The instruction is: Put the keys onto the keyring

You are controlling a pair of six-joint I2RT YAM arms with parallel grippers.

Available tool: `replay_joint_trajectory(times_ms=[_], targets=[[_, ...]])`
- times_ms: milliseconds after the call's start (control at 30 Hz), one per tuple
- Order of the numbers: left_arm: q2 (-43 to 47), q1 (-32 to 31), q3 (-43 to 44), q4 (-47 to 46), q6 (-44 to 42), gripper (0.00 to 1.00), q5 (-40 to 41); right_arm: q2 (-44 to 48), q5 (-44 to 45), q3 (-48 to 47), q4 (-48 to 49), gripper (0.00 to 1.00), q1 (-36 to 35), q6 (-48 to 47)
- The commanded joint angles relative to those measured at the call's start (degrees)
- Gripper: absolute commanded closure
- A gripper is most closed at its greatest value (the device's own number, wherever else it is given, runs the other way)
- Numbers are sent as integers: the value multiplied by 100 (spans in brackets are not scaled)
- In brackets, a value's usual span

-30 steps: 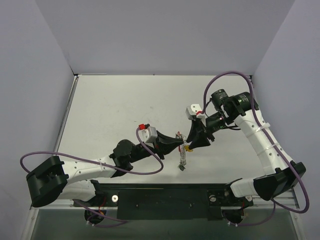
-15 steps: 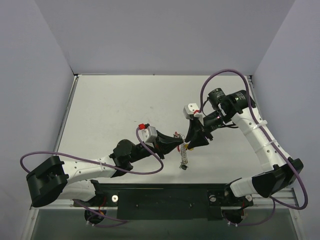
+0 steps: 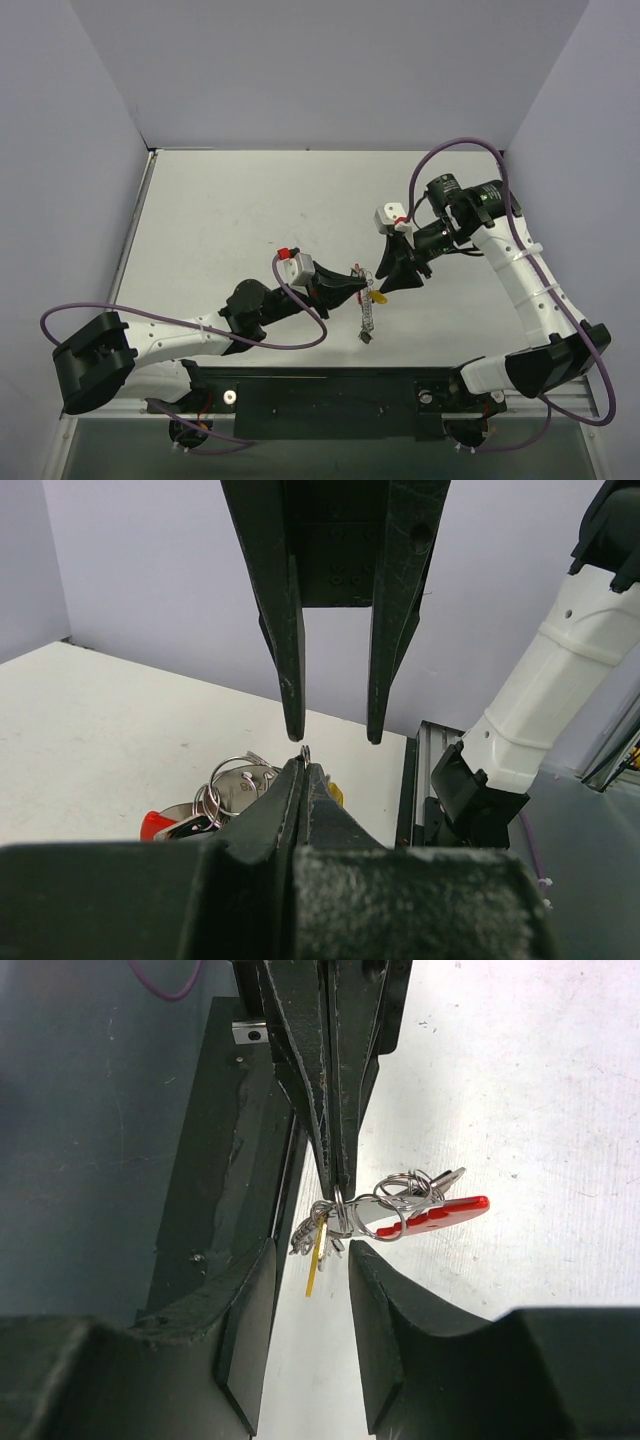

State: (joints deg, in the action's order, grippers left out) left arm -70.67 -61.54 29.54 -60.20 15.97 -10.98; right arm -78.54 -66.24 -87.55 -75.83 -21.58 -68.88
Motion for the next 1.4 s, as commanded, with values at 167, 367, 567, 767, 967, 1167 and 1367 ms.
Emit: replay_joint_trajectory(times_ms=[167, 367, 567, 767, 967, 1167, 1367], targets=[[54, -69, 289, -571, 47, 100, -71, -275, -91, -184, -450, 70, -276, -134], [54, -69, 289, -563, 38, 100, -36, -372, -56, -157, -450, 83, -399, -169], [71, -69, 263, -554, 38, 100, 26, -329, 32, -96, -450, 100, -443, -205], [150, -8, 228, -343, 222, 100, 44, -197, 347, -87, -249, 100, -452, 322], [799, 72, 210, 895, 381, 59, 210, 5, 901, -34, 139, 100, -452, 1157], [1424, 168, 491, 2871, 241, 27, 307, 41, 1586, -183, 60, 100, -452, 1413], [1074, 186, 1184, 3533, 91, 23, -70, -91, 2009, -508, -555, 100, -452, 983]])
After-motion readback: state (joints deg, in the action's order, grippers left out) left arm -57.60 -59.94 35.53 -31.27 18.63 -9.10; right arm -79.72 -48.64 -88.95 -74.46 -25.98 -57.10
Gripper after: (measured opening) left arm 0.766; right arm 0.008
